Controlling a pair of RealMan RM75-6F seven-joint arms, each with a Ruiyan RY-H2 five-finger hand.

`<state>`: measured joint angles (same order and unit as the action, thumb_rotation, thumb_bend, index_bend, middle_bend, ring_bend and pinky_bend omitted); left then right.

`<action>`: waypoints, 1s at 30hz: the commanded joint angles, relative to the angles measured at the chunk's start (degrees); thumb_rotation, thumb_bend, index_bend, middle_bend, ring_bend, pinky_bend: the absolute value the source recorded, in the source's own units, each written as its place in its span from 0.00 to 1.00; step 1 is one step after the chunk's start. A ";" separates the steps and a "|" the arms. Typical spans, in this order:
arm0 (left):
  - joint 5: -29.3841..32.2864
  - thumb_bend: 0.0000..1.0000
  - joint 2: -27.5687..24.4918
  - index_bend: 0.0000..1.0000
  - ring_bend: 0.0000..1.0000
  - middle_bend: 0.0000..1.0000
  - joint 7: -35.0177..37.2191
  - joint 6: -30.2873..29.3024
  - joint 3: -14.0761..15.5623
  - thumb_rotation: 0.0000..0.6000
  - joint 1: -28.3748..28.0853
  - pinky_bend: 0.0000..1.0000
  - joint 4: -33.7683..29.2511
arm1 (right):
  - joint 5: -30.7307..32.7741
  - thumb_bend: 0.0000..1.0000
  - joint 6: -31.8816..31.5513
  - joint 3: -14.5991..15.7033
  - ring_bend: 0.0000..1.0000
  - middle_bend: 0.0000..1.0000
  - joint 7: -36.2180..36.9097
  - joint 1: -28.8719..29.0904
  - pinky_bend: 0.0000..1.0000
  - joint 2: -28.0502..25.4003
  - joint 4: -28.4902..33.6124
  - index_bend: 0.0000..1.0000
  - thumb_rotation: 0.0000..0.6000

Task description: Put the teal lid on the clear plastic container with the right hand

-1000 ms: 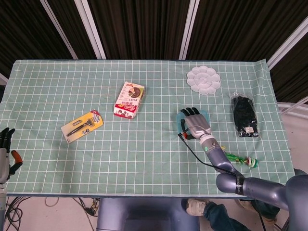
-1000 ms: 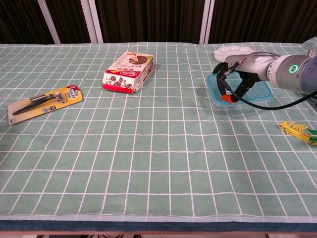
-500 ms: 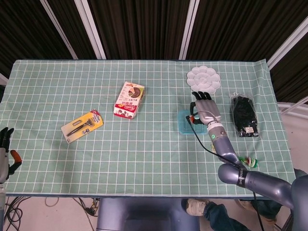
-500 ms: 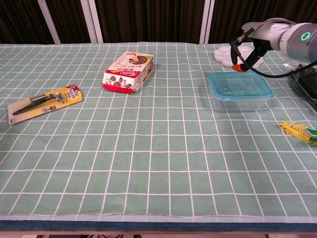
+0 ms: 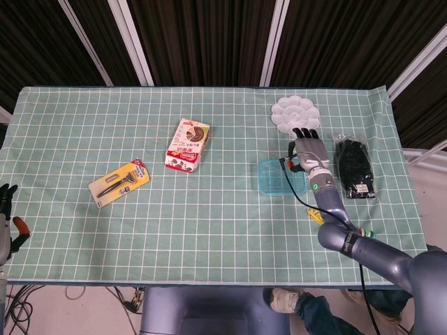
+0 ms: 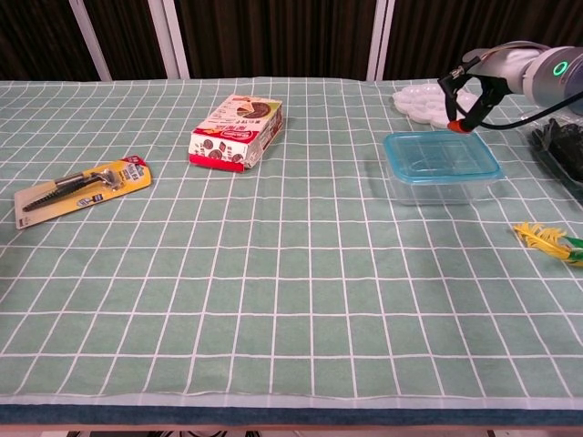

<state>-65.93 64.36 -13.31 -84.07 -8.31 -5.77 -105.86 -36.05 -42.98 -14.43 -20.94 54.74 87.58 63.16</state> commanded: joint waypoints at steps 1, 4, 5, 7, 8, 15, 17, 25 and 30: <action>0.05 0.79 -0.05 0.06 0.00 0.00 0.04 -0.06 -0.09 1.00 -0.02 0.00 0.01 | -0.11 0.42 0.38 0.52 0.00 0.11 -0.64 0.13 0.00 0.62 -1.15 0.60 1.00; 0.00 0.79 -0.05 0.06 0.00 0.00 0.03 -0.07 -0.06 1.00 -0.02 0.00 -0.01 | 0.08 0.42 0.97 0.54 0.00 0.11 -0.65 0.17 0.00 1.13 -2.10 0.60 1.00; -0.01 0.79 -0.05 0.06 0.00 0.00 -0.01 -0.07 -0.04 1.00 -0.02 0.00 -0.01 | 0.10 0.42 1.14 0.59 0.00 0.11 -0.72 0.21 0.00 1.25 -2.39 0.60 1.00; 0.01 0.79 -0.05 0.06 0.00 0.00 -0.04 -0.05 0.00 1.00 -0.02 0.00 -0.02 | 0.10 0.42 1.56 0.82 0.00 0.11 -1.08 0.32 0.00 1.63 -3.25 0.60 1.00; 0.04 0.79 -0.05 0.06 0.00 0.00 -0.06 -0.05 0.00 1.00 -0.02 0.00 -0.01 | 0.23 0.42 1.82 0.87 0.00 0.11 -1.17 0.37 0.00 1.88 -3.70 0.60 1.00; 0.00 0.79 -0.14 0.06 0.00 0.00 0.13 -0.18 -0.07 1.00 0.02 0.00 -0.07 | 2.09 0.42 4.00 1.51 0.00 0.10 -2.33 0.52 0.00 2.92 -5.83 0.60 1.00; -0.02 0.79 -0.16 0.06 0.00 0.00 0.18 -0.17 -0.06 1.00 0.02 0.00 -0.04 | 2.69 0.42 4.75 1.68 0.00 0.10 -2.60 0.55 0.00 3.03 -6.02 0.60 1.00; -0.13 0.79 -0.12 0.06 0.00 0.00 0.18 -0.13 0.05 1.00 0.01 0.00 -0.04 | 5.44 0.42 7.38 2.26 0.00 0.10 -3.38 1.00 0.00 2.70 -5.51 0.60 1.00; -0.20 0.79 -0.14 0.06 0.00 0.00 0.25 -0.07 0.10 1.00 0.01 0.00 -0.02 | 6.15 0.42 7.49 3.03 0.00 0.10 -4.06 1.11 0.00 2.70 -4.87 0.60 1.00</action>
<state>-66.14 64.23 -13.06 -84.15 -8.21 -5.76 -105.87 -30.03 -35.43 -11.51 -24.88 55.80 90.29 58.19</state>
